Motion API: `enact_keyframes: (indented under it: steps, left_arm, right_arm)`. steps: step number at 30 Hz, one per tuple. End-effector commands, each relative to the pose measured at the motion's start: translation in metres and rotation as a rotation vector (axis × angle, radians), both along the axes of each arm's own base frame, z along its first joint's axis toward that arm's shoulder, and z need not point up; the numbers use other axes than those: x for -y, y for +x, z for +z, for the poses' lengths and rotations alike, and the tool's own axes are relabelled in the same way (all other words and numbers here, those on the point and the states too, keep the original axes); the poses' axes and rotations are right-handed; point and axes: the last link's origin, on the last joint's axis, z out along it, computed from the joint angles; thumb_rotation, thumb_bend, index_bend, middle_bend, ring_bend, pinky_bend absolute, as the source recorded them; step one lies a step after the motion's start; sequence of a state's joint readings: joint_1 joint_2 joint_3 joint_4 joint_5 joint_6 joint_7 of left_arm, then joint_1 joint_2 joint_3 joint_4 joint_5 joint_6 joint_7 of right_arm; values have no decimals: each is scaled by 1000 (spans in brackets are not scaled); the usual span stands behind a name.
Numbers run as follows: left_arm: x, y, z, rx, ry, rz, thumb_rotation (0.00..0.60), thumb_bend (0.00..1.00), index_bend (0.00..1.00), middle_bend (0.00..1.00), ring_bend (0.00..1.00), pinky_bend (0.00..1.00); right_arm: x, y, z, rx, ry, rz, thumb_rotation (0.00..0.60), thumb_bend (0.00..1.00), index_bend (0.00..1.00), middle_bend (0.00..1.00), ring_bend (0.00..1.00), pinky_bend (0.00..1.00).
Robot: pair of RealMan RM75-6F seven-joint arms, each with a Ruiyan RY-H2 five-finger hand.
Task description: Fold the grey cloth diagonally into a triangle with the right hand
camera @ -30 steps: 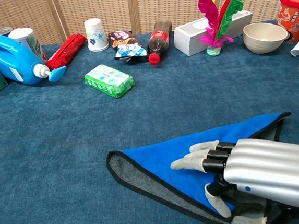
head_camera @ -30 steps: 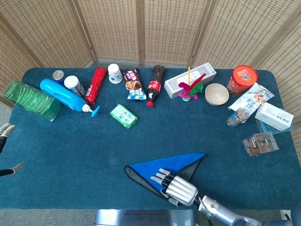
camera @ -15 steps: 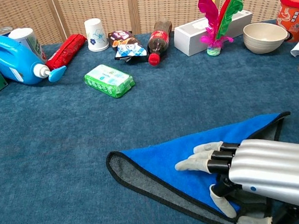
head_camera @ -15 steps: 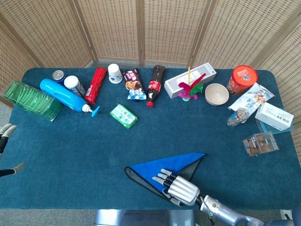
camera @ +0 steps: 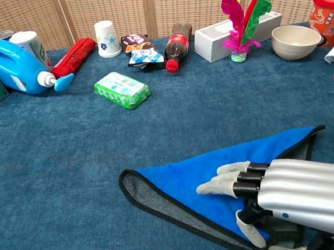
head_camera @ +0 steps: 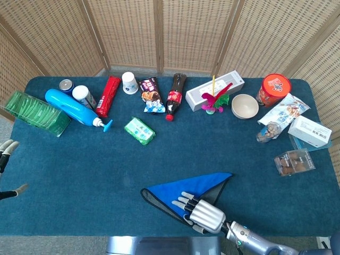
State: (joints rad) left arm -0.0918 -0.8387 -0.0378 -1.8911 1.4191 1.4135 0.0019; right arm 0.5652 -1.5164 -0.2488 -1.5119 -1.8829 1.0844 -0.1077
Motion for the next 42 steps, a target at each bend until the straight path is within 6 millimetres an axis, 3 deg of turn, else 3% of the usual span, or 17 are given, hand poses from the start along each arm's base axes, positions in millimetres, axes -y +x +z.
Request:
enact_keyframes:
  steps: [1, 15, 31, 42]
  left_arm:
    - [0, 0, 0, -1, 0, 0, 600, 218, 56, 0, 0, 0]
    - [0, 0, 0, -1, -1, -1, 600, 218, 57, 0, 0, 0]
    - [0, 1, -1, 0, -5, -2, 600, 219, 56, 0, 0, 0]
    - [0, 1, -1, 1, -5, -3, 600, 218, 56, 0, 0, 0]
  right_arm:
    - [-1, -2, 0, -4, 2, -1, 600, 522, 671, 6, 0, 0]
    - [-3, -4, 2, -4, 5, -4, 600, 521, 665, 6, 0, 0]
    - [-2, -6, 5, -35, 29, 21, 600, 590, 451, 0, 0, 0]
    - [0, -1, 10, -25, 7, 38, 600, 607, 440, 0, 0, 0]
